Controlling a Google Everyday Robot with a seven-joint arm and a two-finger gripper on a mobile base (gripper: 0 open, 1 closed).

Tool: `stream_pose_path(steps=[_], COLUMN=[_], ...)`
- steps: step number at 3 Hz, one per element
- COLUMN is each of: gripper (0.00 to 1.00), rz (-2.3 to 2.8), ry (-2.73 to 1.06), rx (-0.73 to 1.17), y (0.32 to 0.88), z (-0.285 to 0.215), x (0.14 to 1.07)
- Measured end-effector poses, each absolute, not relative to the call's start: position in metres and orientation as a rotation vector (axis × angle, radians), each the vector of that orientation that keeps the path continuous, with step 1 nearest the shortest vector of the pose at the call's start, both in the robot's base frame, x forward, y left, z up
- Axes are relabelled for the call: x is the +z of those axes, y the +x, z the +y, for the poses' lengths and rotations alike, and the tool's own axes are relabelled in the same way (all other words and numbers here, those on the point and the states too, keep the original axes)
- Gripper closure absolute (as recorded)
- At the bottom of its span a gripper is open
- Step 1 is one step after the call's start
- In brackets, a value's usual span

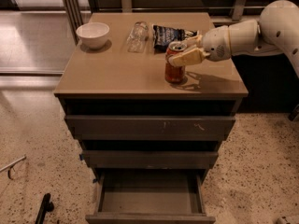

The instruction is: Pick coke can from bottom drawer and place on counter

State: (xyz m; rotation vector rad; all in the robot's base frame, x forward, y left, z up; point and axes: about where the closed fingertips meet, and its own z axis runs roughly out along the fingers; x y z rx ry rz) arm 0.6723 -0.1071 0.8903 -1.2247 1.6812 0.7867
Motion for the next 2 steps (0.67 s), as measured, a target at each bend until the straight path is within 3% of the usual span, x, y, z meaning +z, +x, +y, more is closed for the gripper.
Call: stream_pose_path(steps=[1,2], gripper=[0.11,0.0], rz=[1.681,1.681], ry=[-1.225,-1.225], rx=[0.787,0.787], y=[0.6723,0.6724], z=[-0.1071,-0.107], x=[0.8903,0.8903])
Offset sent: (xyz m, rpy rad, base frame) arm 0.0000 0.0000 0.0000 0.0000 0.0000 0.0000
